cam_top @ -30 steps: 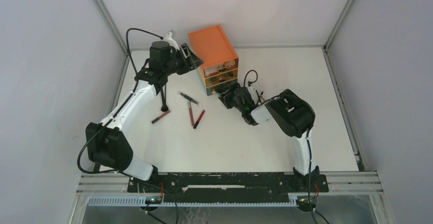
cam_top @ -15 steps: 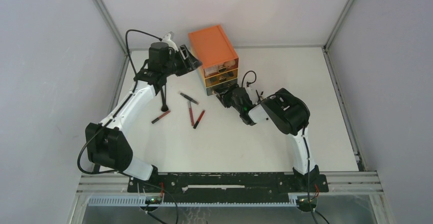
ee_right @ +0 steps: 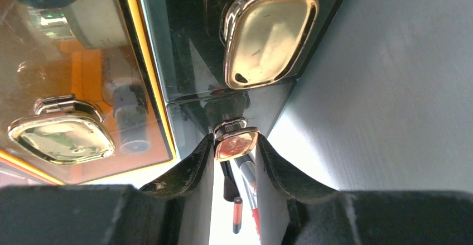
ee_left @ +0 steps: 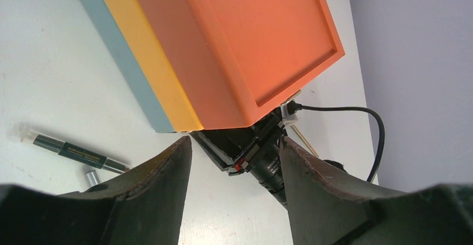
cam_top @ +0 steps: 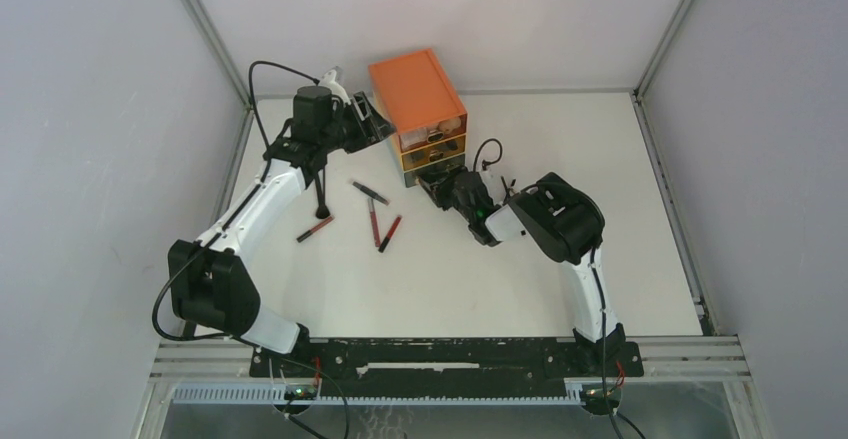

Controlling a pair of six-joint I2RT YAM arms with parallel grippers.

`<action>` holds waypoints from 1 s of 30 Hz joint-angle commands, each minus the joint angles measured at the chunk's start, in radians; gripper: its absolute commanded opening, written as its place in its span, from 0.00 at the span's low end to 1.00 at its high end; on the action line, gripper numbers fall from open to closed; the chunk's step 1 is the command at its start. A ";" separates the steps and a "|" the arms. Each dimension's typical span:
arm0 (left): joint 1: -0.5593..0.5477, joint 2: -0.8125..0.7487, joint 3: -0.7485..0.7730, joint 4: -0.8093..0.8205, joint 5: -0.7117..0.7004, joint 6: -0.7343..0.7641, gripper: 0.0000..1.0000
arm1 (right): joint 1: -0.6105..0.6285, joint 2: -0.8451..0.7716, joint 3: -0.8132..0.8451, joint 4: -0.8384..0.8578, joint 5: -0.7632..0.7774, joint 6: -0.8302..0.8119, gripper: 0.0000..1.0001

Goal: Organize the makeup
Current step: Open the drawer in the storage box.

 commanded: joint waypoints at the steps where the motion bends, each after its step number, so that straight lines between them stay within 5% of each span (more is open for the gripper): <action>1: 0.006 -0.021 -0.009 0.010 0.020 0.026 0.64 | 0.005 -0.022 -0.030 0.102 0.011 -0.002 0.28; 25: 0.007 -0.022 0.000 -0.005 -0.008 0.045 0.64 | 0.034 -0.271 -0.422 0.134 -0.057 -0.054 0.25; 30: 0.007 -0.038 0.002 -0.020 -0.022 0.055 0.64 | 0.034 -0.326 -0.466 0.121 -0.064 -0.121 0.33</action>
